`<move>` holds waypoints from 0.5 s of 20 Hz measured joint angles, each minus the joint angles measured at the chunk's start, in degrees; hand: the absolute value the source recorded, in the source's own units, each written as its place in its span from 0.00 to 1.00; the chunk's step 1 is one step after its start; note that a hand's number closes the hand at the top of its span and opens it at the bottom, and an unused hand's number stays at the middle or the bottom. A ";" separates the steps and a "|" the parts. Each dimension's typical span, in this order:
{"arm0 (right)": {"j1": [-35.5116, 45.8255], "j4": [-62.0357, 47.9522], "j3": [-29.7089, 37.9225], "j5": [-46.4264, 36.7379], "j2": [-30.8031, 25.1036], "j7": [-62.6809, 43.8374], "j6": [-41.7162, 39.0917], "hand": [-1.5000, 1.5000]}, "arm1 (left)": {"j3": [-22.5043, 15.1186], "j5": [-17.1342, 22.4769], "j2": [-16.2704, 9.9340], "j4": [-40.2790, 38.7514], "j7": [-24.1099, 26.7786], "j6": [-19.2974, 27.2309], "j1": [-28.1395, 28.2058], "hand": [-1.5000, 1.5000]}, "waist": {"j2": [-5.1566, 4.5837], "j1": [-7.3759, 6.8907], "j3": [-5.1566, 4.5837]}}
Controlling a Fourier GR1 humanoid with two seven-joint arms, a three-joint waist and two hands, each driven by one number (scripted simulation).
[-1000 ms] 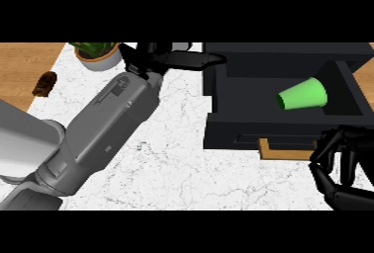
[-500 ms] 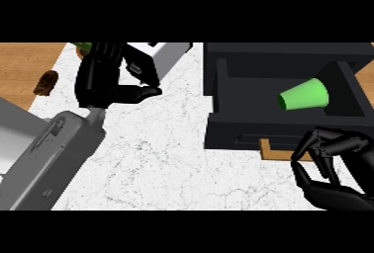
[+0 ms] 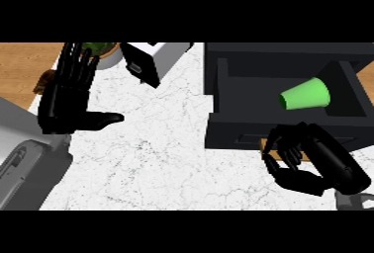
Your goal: Pick up the cup, place it into the drawer and close the drawer
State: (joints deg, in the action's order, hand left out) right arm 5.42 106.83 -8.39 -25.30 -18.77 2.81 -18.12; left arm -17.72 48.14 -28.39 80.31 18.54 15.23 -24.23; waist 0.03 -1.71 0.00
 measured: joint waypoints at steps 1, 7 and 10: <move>0.37 -1.57 -1.16 -2.43 0.12 0.75 1.02 1.00 | 0.70 0.25 -0.73 0.73 0.15 -0.85 1.47 0.00 | 0.00 0.04 0.00; 4.73 -14.40 -4.91 -12.23 2.62 5.19 6.70 0.00 | 4.07 -0.17 -2.69 4.44 1.16 -4.95 9.13 0.00 | -0.06 0.58 0.01; 7.76 -20.91 -4.44 -14.72 3.12 6.58 7.84 0.00 | 5.70 -0.63 -2.93 6.25 1.50 -6.96 12.83 0.00 | -0.06 0.75 0.01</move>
State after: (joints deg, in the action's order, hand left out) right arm 13.18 85.92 -12.83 -40.02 -15.65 9.39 -10.28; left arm -12.02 47.51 -31.32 86.56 20.04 8.26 -11.40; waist -0.03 -0.96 0.01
